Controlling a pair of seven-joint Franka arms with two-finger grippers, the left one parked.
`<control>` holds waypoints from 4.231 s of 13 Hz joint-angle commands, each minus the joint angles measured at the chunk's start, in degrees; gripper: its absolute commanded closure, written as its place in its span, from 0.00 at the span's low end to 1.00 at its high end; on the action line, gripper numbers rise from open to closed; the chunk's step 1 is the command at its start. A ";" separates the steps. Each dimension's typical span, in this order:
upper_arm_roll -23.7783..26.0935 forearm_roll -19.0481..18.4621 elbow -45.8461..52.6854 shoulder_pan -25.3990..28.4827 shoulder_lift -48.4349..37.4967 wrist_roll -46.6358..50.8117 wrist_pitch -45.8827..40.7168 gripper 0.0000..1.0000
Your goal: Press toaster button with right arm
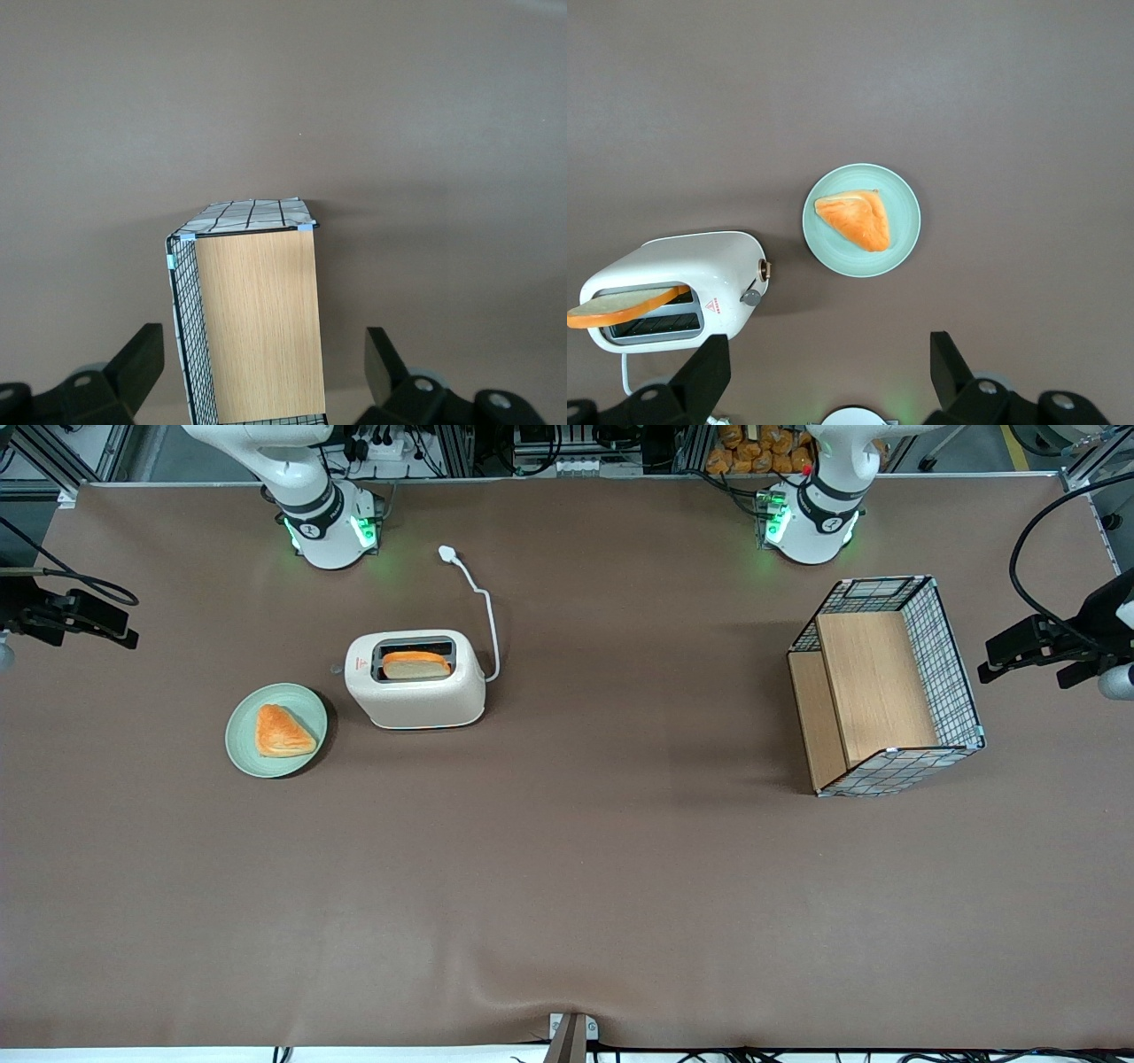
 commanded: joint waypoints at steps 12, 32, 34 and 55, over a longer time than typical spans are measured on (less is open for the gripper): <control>0.13 -0.77 -0.45 1.33 1.81 0.94 -3.33 0.00; 0.04 15.81 -17.74 0.82 5.07 0.68 -2.47 1.00; 0.04 17.60 -20.12 0.72 5.07 0.59 0.34 1.00; 0.04 26.29 -31.91 2.22 10.16 -5.47 12.75 1.00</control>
